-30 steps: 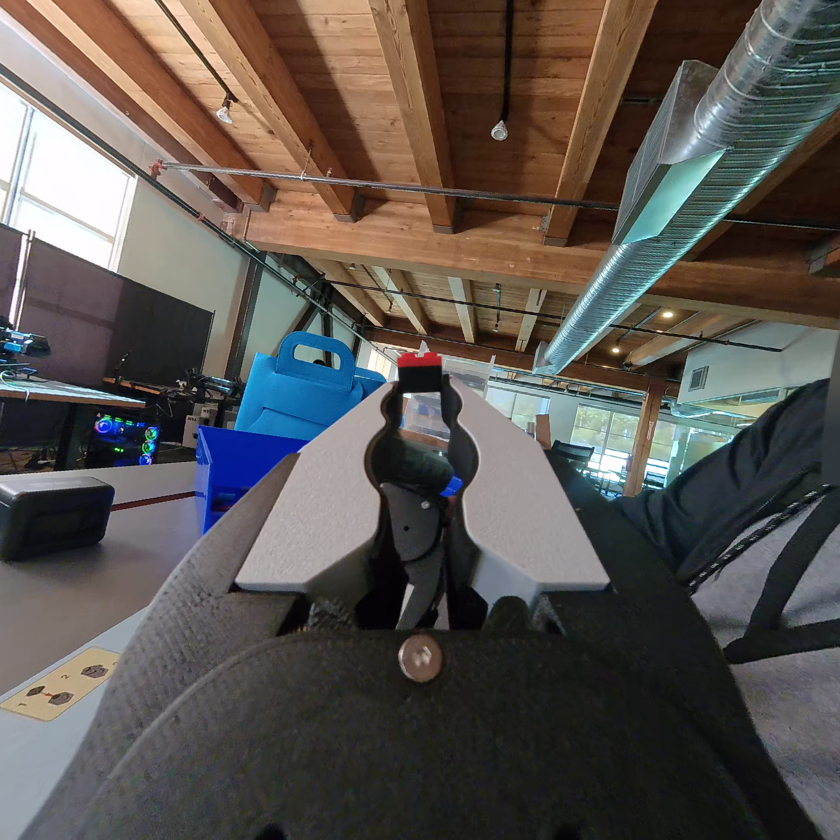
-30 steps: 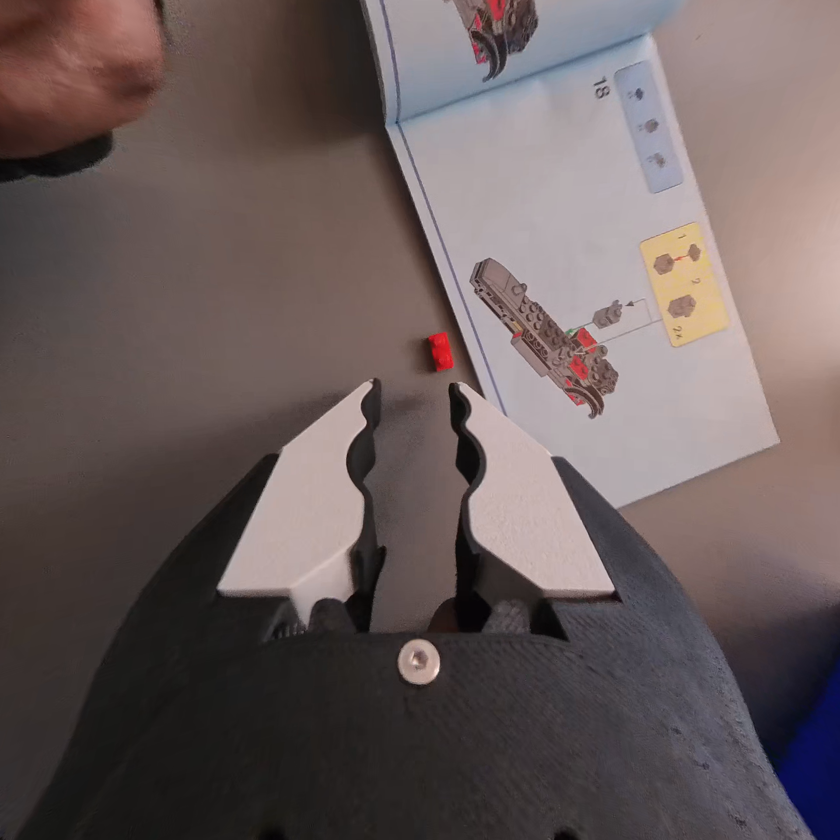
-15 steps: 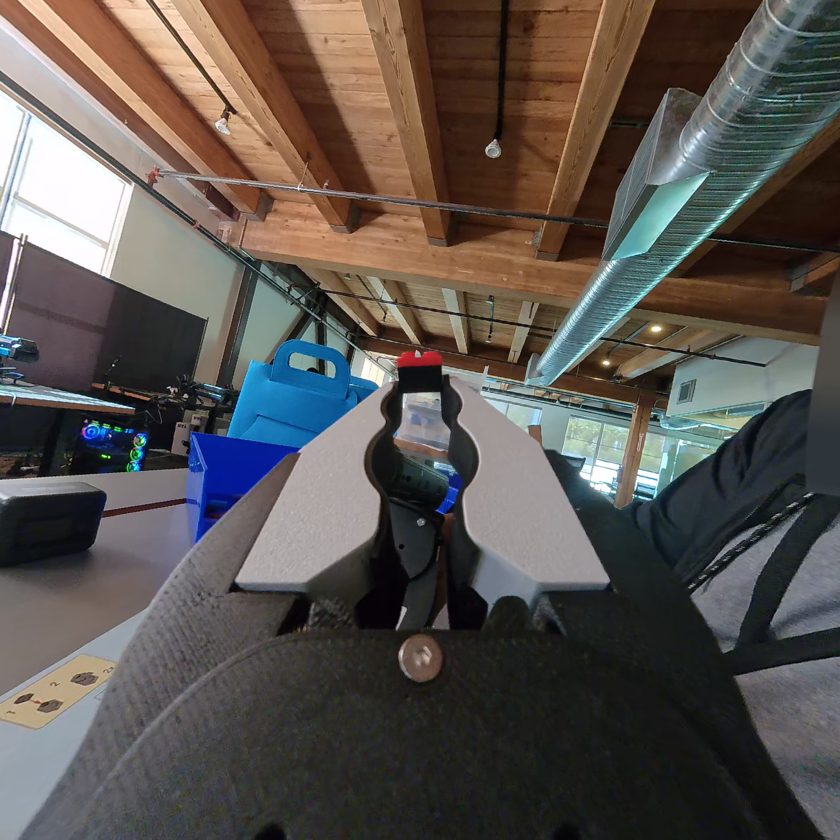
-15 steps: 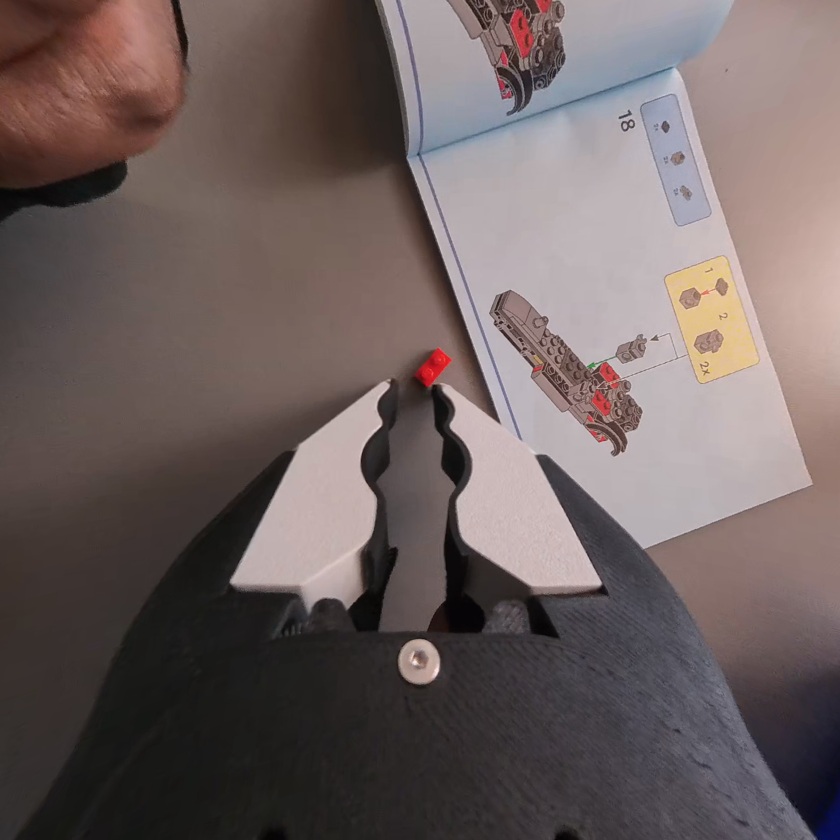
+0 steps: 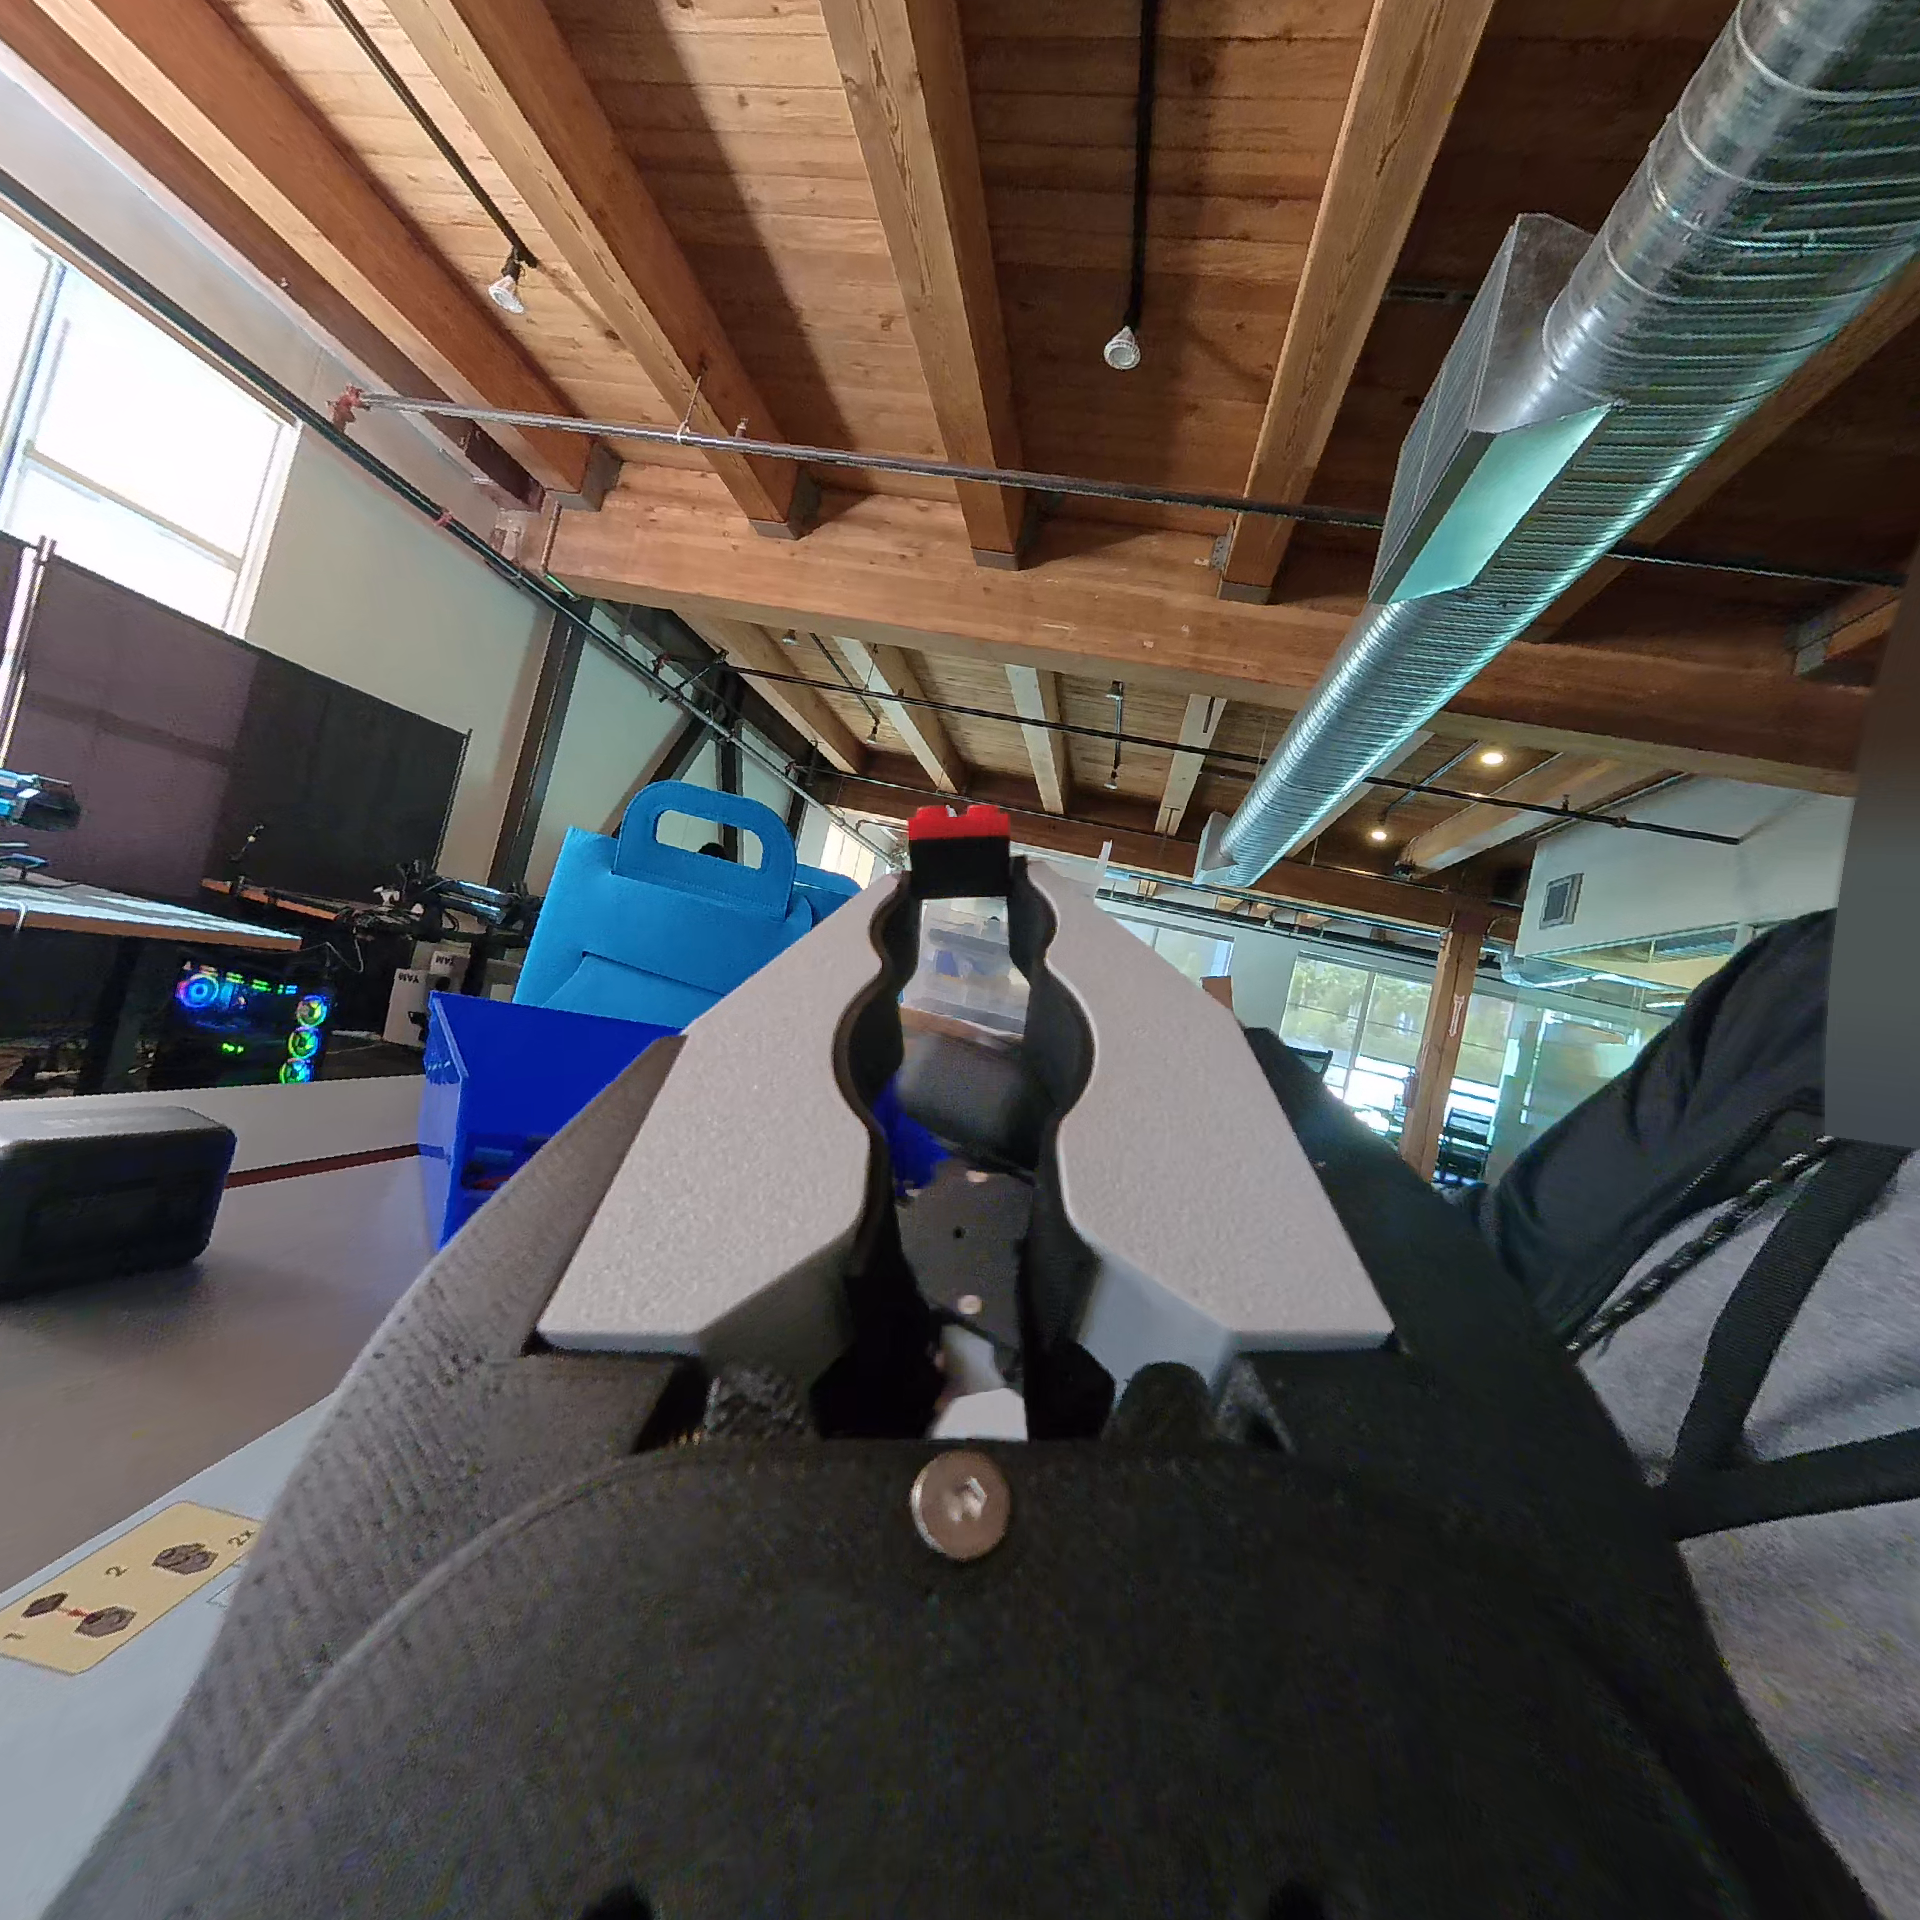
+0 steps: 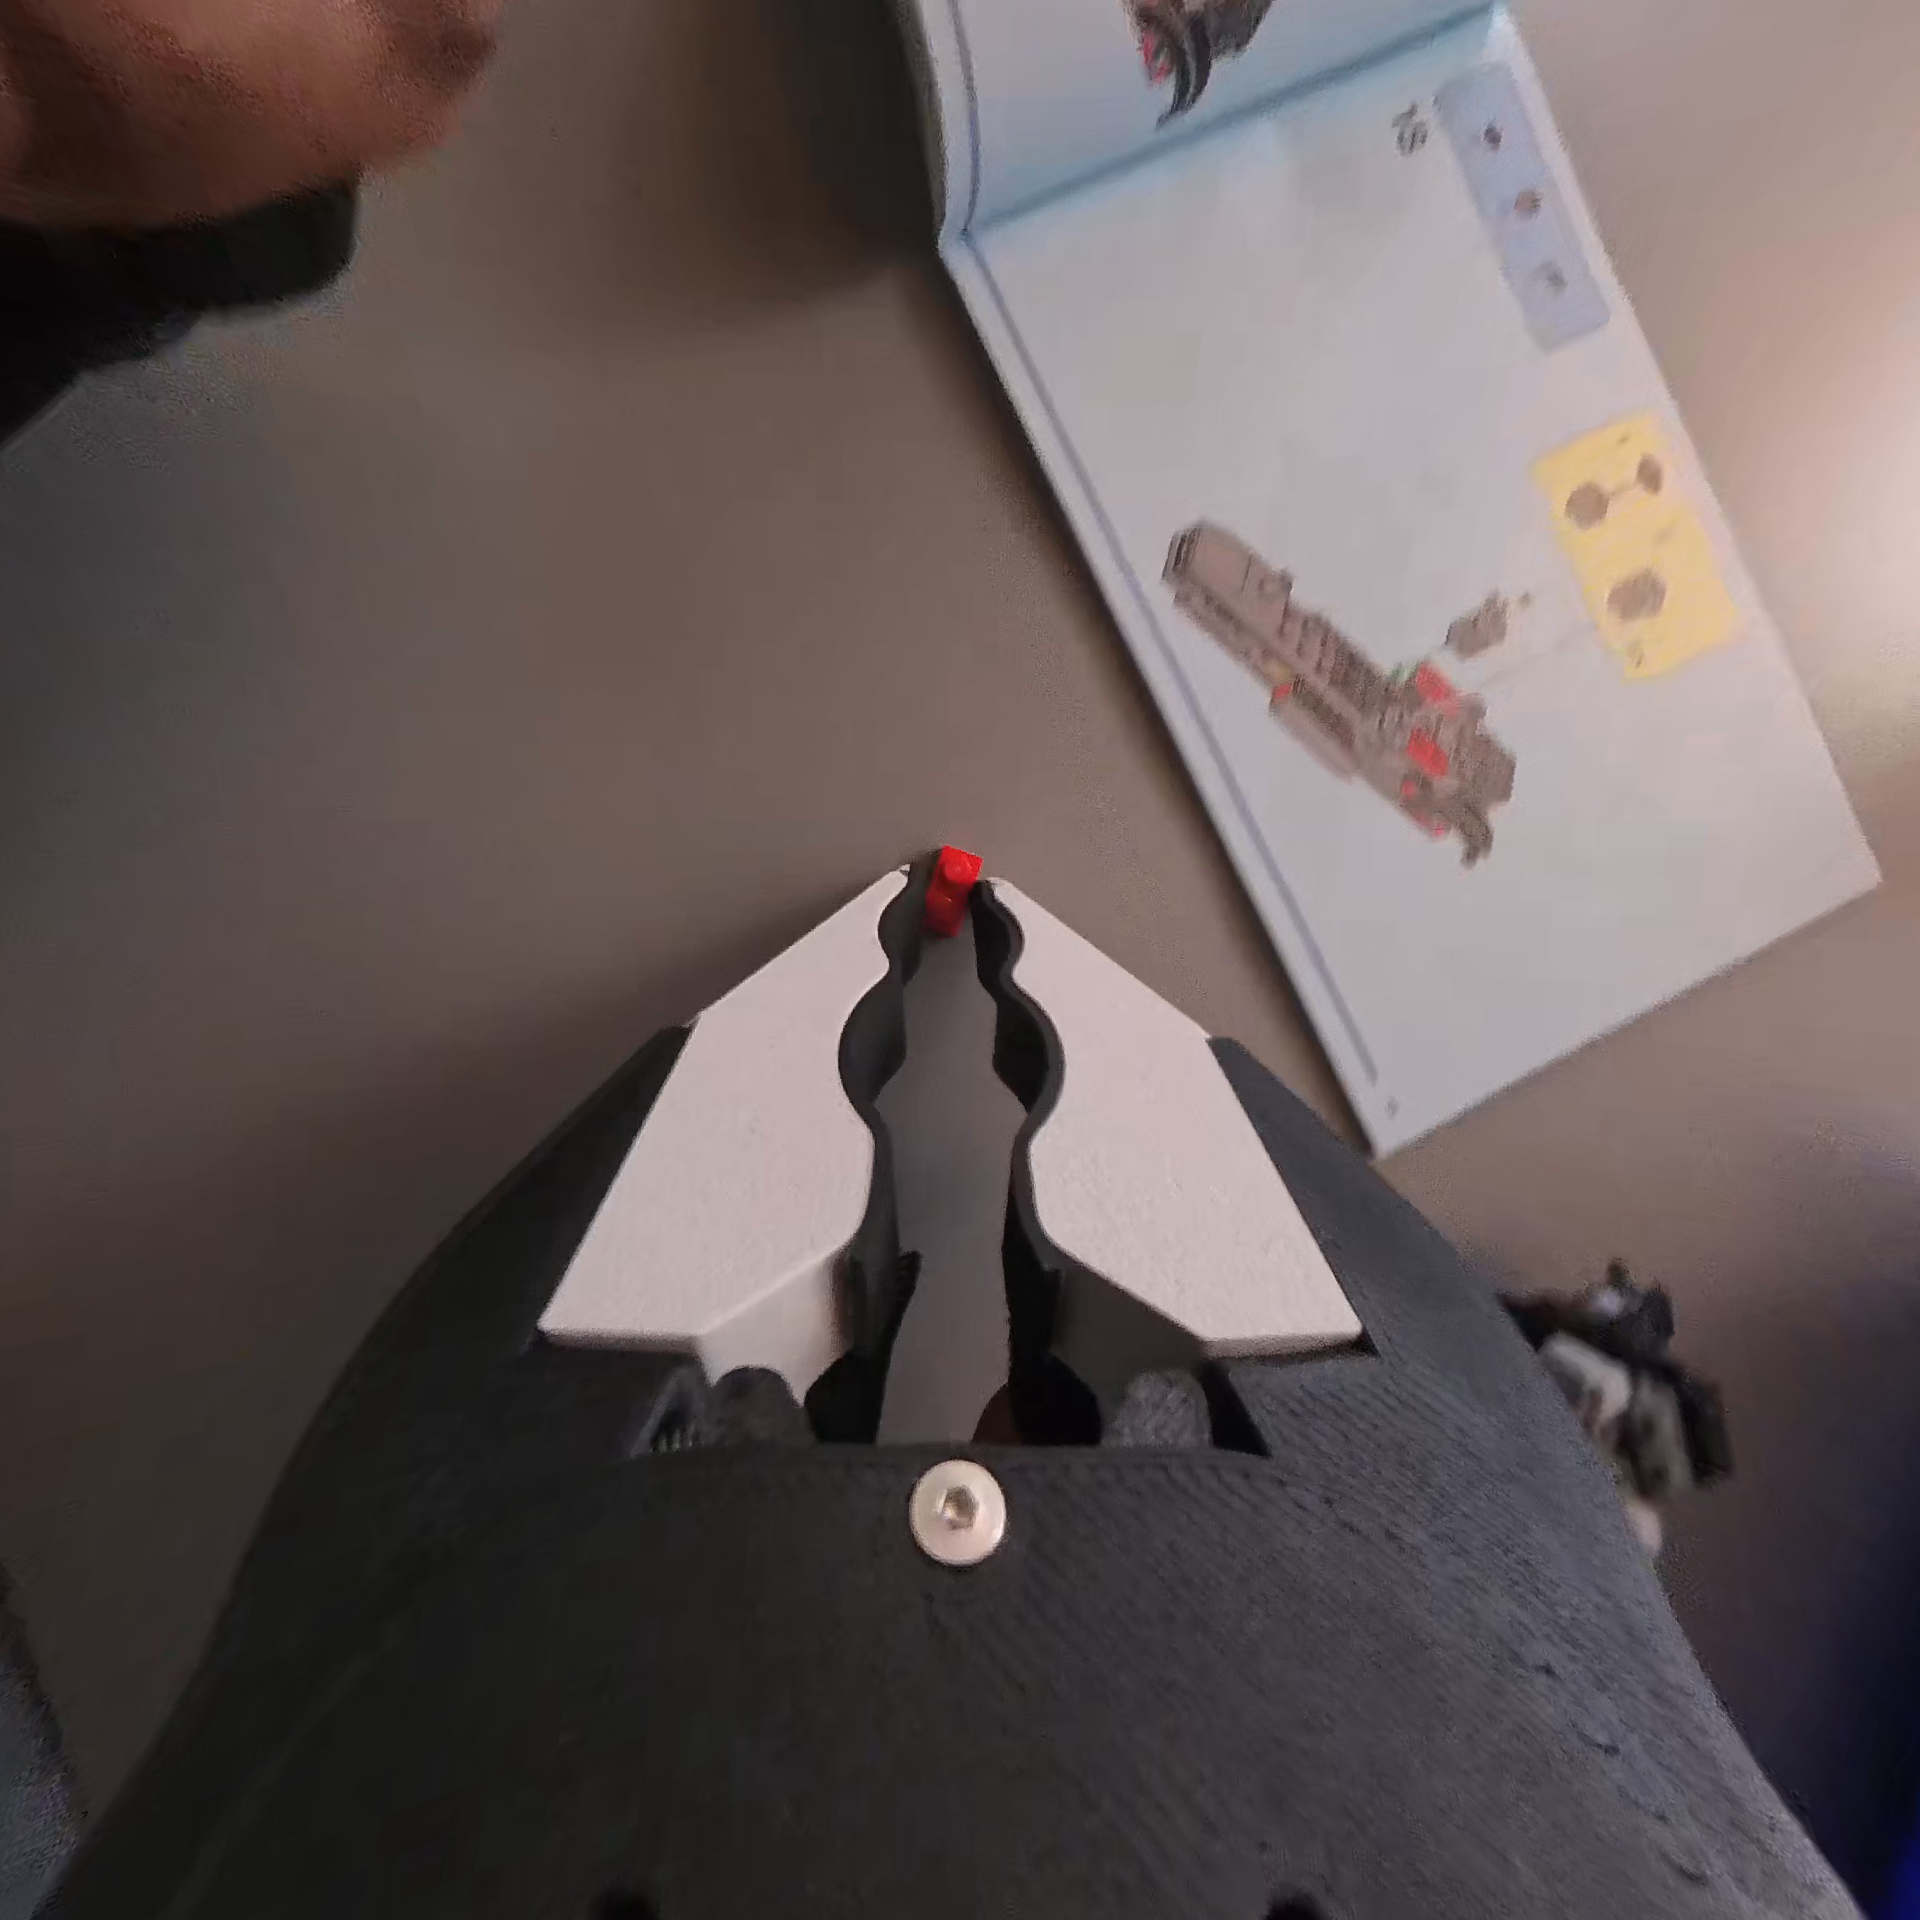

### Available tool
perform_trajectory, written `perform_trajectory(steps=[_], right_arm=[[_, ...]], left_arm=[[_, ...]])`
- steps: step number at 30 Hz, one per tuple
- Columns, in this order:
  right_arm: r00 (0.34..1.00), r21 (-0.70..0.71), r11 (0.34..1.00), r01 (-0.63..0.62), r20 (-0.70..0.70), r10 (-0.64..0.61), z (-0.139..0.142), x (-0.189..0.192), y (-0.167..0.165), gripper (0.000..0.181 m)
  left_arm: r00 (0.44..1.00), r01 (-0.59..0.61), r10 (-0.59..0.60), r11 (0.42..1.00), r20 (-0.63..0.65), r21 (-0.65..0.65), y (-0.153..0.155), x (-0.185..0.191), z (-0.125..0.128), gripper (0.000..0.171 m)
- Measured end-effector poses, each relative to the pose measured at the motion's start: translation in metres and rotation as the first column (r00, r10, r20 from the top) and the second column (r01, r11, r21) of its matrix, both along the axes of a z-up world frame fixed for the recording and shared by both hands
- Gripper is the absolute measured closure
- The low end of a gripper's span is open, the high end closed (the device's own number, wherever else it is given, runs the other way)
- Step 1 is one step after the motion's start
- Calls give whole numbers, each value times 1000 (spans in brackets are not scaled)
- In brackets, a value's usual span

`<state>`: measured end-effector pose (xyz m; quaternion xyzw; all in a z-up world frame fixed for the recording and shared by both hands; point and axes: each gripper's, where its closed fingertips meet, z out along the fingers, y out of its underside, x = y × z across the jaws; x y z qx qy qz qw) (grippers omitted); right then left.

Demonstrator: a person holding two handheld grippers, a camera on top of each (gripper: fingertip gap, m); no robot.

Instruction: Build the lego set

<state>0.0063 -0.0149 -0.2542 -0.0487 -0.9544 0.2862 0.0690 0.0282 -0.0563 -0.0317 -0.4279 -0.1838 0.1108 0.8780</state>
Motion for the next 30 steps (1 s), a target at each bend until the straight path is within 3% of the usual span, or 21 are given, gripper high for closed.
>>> perform_trajectory(steps=[7, 15, 30], right_arm=[[993, -4, 994, 111, -31, -111, 0, 39, 44, 171], [982, -50, 985, 163, -84, -166, 7, 30, 70, 162], [997, -74, 995, 67, -40, -70, 4, 43, 51, 156]], left_arm=[[1000, 14, -14, 1000, 7, -21, 11, -1, -3, 155], [1000, 12, -12, 999, 14, -38, 19, -2, -7, 155], [1000, 28, -27, 999, 7, -16, 14, 0, -4, 155]])
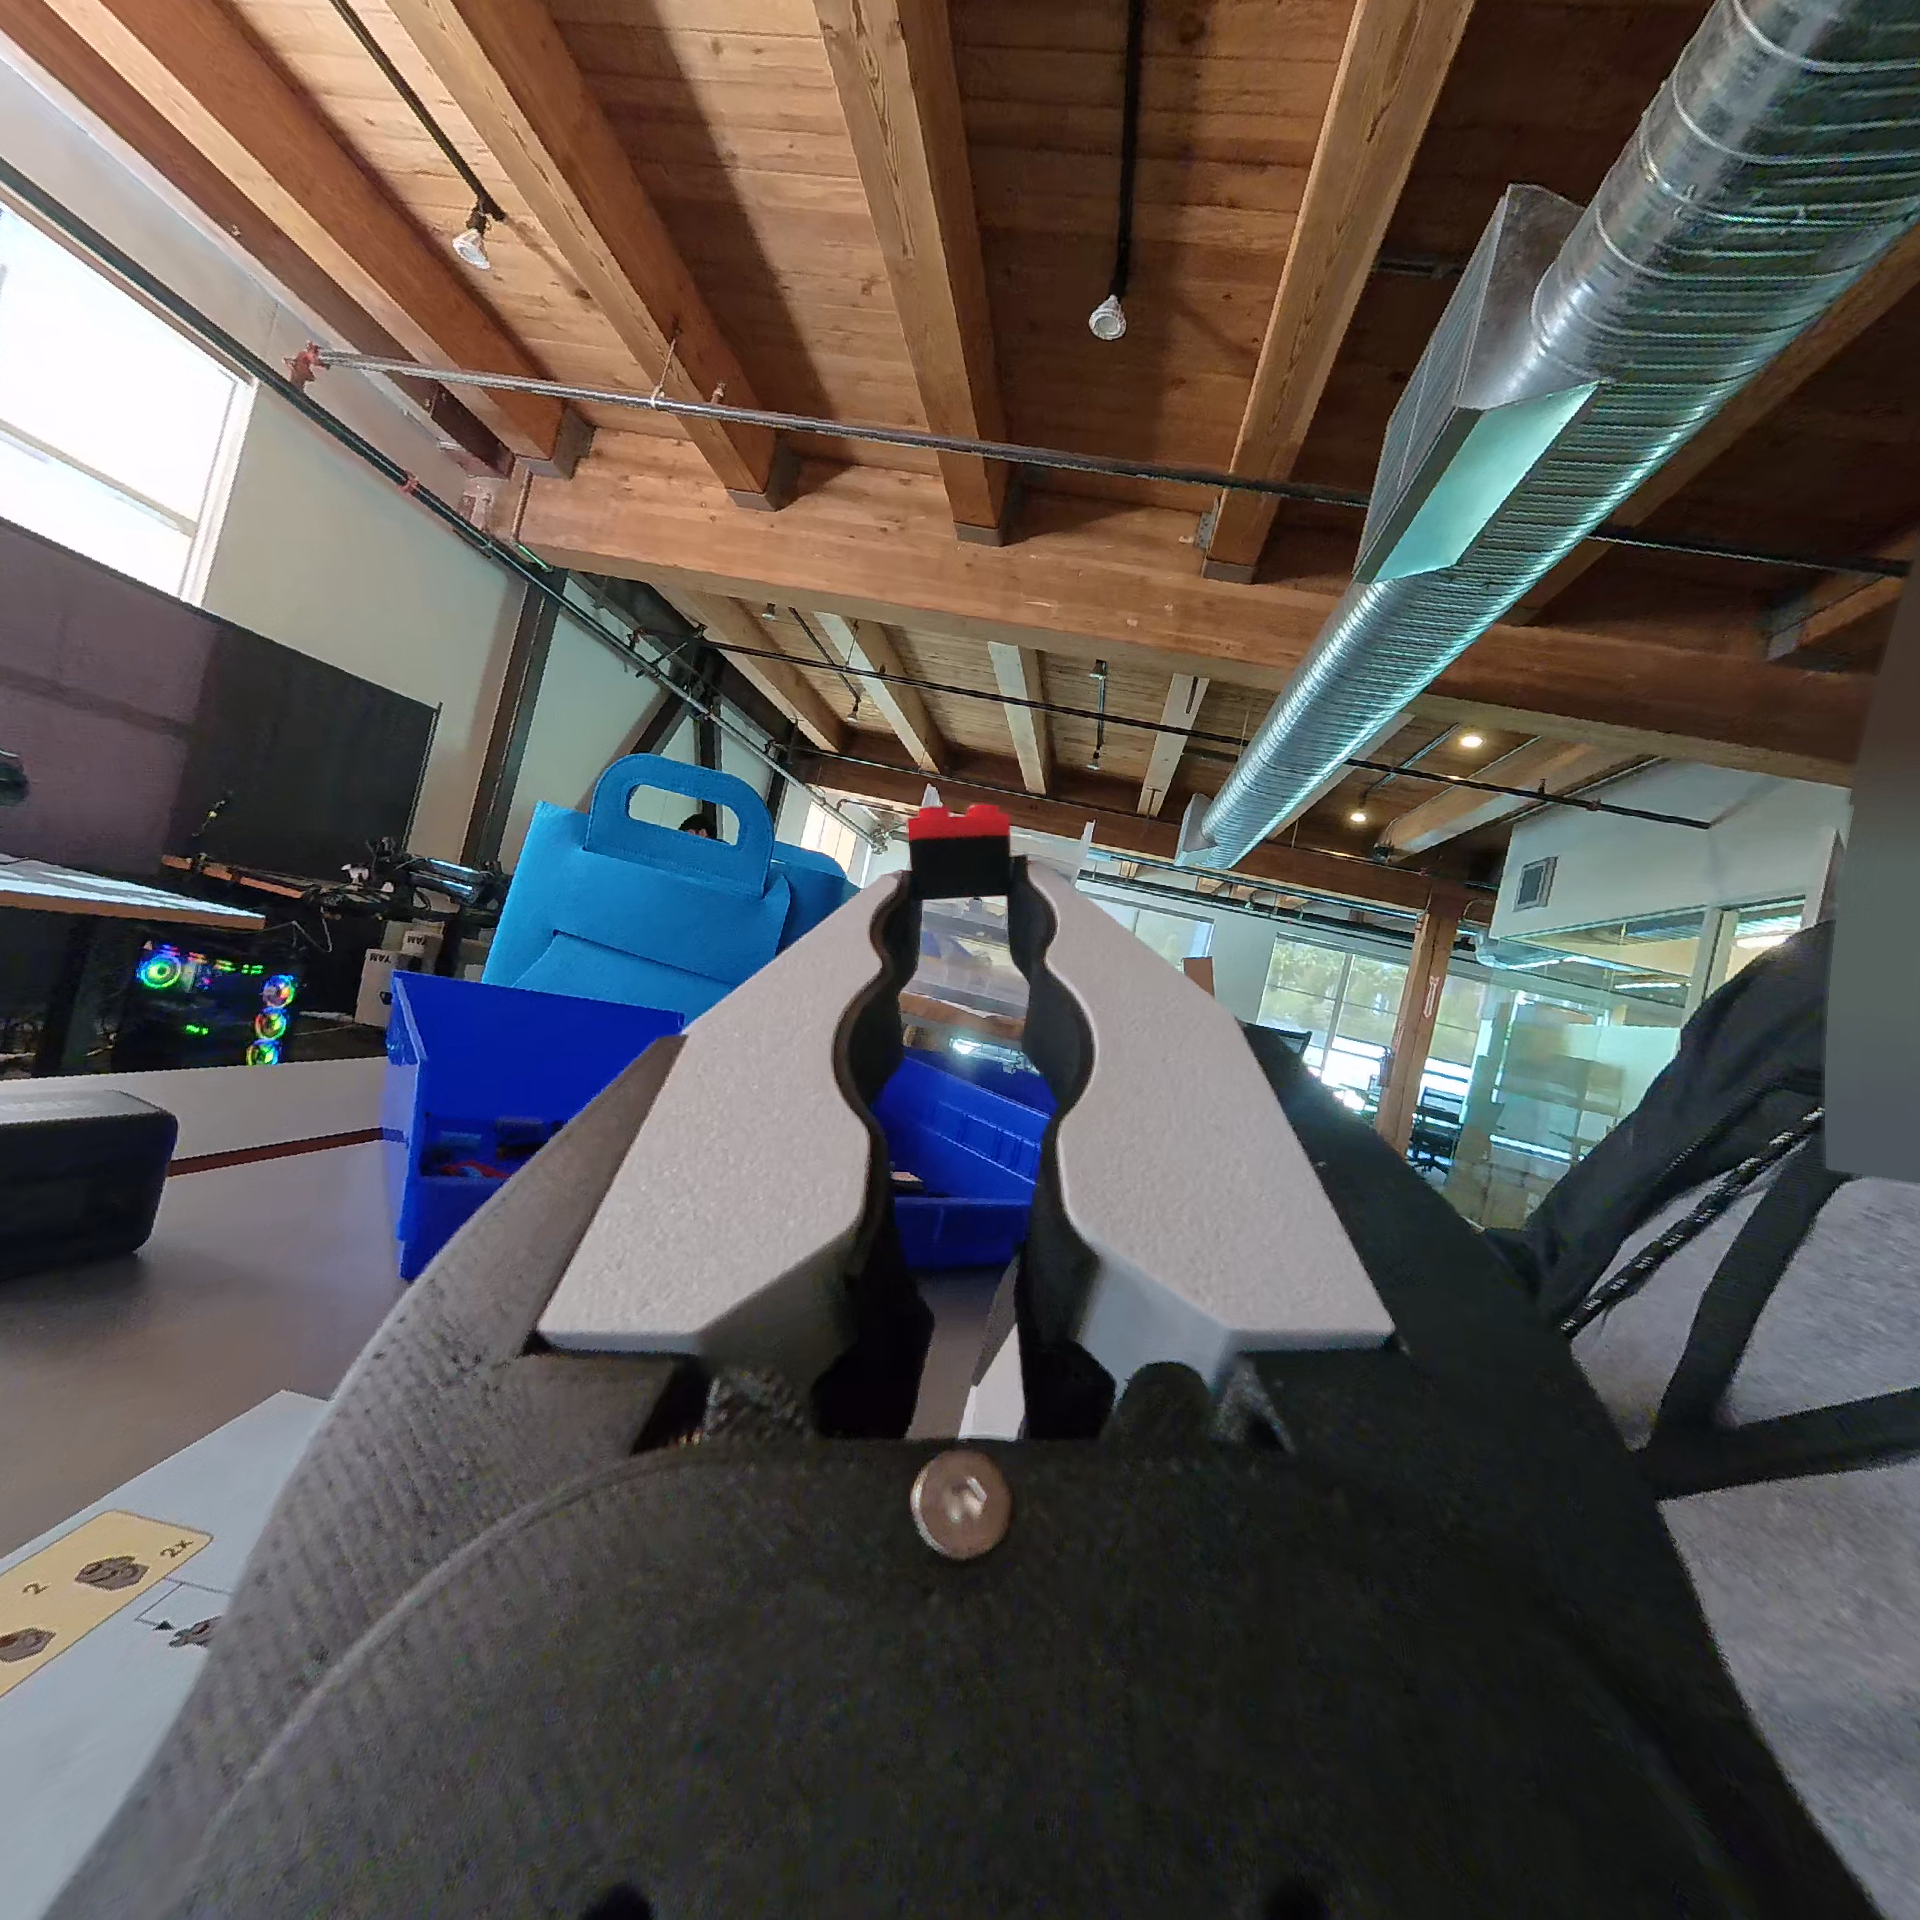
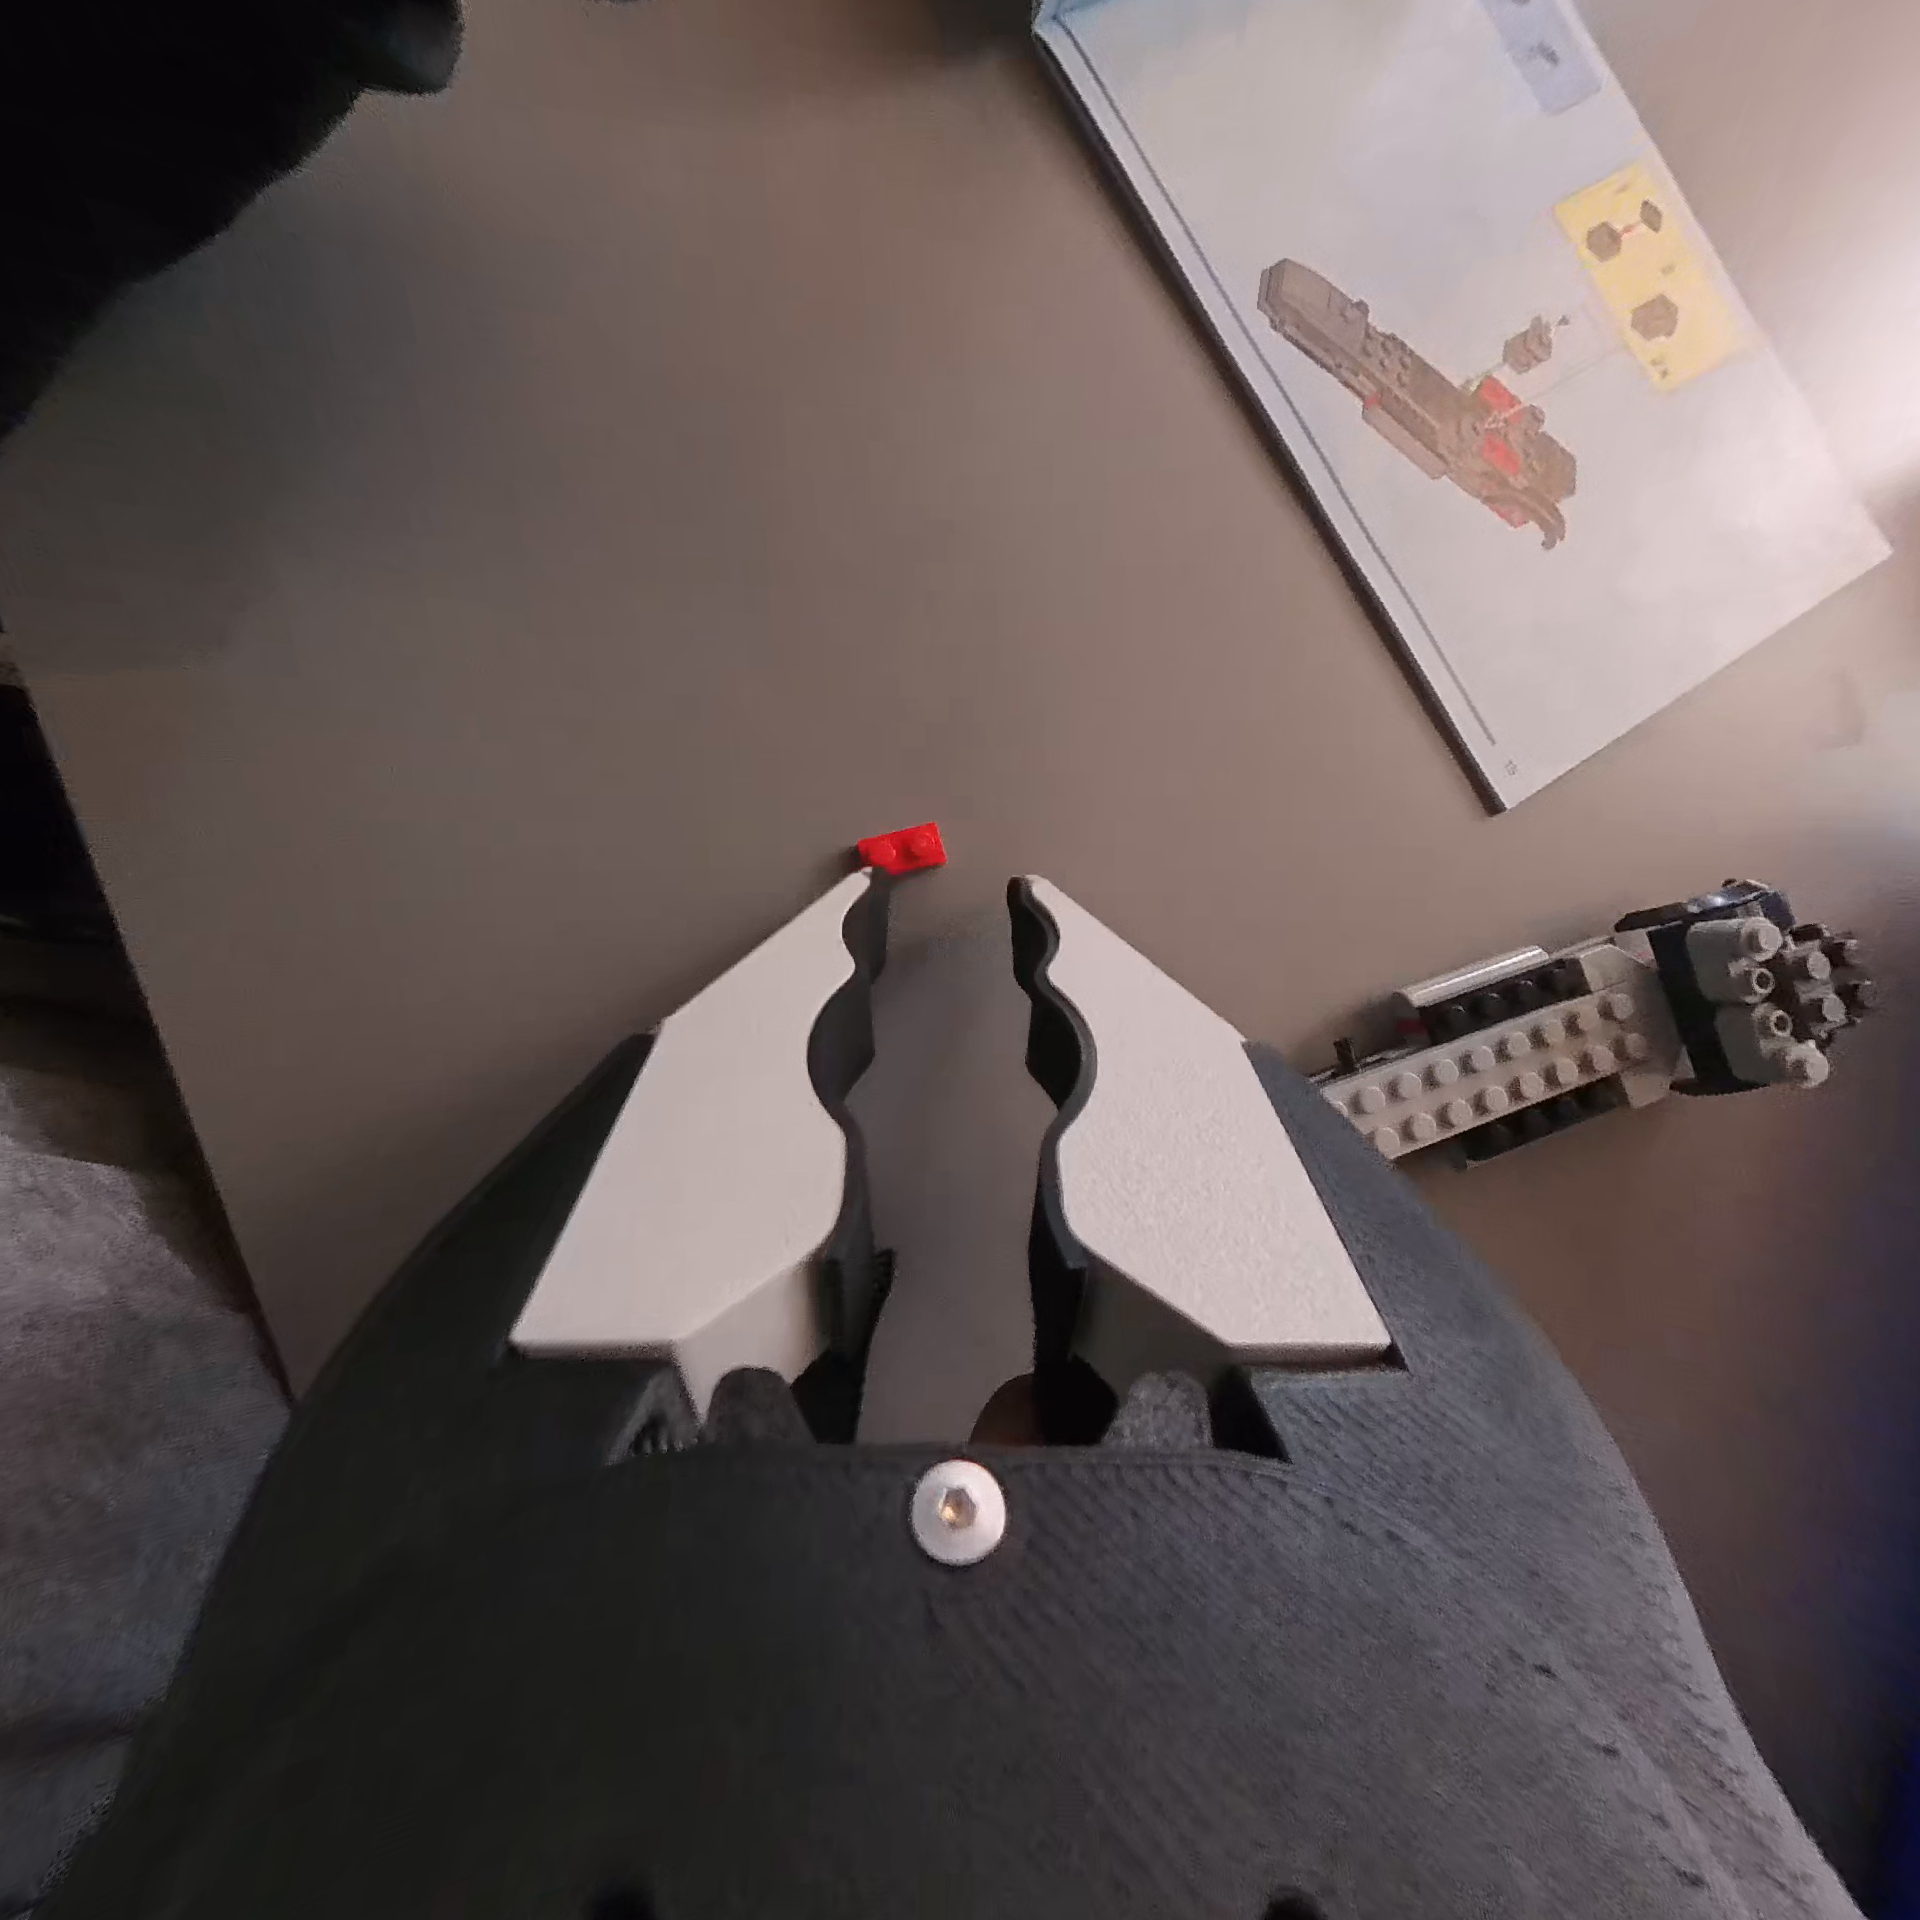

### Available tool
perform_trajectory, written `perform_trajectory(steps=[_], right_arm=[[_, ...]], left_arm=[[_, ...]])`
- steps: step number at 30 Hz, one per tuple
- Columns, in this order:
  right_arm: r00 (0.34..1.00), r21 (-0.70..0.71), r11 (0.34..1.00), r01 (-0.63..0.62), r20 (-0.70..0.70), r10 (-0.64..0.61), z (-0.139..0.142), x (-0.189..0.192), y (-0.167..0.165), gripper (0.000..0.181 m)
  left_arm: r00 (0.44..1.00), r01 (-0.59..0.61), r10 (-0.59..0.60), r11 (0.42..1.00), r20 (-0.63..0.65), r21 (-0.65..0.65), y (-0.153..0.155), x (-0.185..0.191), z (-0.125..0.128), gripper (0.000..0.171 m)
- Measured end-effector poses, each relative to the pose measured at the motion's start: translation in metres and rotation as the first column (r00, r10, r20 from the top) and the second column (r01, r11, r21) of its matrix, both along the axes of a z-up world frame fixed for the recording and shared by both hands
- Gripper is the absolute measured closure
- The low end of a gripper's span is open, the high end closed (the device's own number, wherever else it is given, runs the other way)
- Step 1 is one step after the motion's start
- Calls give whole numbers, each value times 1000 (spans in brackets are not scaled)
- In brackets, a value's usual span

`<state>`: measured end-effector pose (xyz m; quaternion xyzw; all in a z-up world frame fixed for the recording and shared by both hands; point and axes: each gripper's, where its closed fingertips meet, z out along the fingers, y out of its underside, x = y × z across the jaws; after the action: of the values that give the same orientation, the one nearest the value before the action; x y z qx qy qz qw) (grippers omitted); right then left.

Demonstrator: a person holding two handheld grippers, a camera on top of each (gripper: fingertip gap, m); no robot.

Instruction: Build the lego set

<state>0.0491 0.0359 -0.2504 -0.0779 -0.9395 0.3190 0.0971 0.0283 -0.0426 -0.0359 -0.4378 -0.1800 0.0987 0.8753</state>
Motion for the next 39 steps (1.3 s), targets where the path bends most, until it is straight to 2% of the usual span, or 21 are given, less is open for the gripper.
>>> perform_trajectory(steps=[3, 8, 12, 15, 17, 19, 25, 27, 30, 34, 39], right_arm=[[997, -40, 998, -57, 42, 59, 2, 6, -4, 152], [991, -17, 992, -122, 58, 123, -6, 7, -6, 147], [987, 10, 989, -148, 61, 147, -7, 7, -8, 163], [984, 24, 986, -167, 59, 166, -4, 6, -7, 163], [984, 2, 986, -168, 60, 167, 11, 2, -7, 164], [984, -40, 985, -170, 47, 172, 42, -5, -8, 164], [970, -182, 953, -241, -37, 238, 174, -10, -26, 164], [960, -205, 938, -280, -36, 279, 204, -3, -35, 164], [946, -178, 930, -322, -32, 321, 223, 2, -48, 164], [938, -125, 930, -344, 0, 347, 224, 2, -59, 163], [930, -131, 925, -357, 47, 366, 224, 4, -64, 164]], left_arm=[[1000, 15, -15, 1000, -7, 4, 1, 2, 1, 155], [999, 37, -37, 999, -10, -6, 6, 4, 0, 155], [999, 45, -45, 999, -10, -15, 8, 5, -1, 155], [998, 59, -59, 998, -15, -19, 9, 6, -1, 155], [997, 74, -74, 997, -22, -23, 12, 9, 0, 155], [995, 90, -91, 996, -33, -31, 15, 12, 0, 154], [989, 116, -121, 991, -84, -68, 26, 22, 2, 155], [989, 112, -119, 991, -92, -77, 27, 23, 2, 155], [990, 100, -108, 991, -91, -84, 26, 22, 1, 155], [990, 96, -104, 992, -100, -81, 24, 23, 2, 155], [989, 90, -100, 992, -108, -88, 24, 24, 3, 155]])
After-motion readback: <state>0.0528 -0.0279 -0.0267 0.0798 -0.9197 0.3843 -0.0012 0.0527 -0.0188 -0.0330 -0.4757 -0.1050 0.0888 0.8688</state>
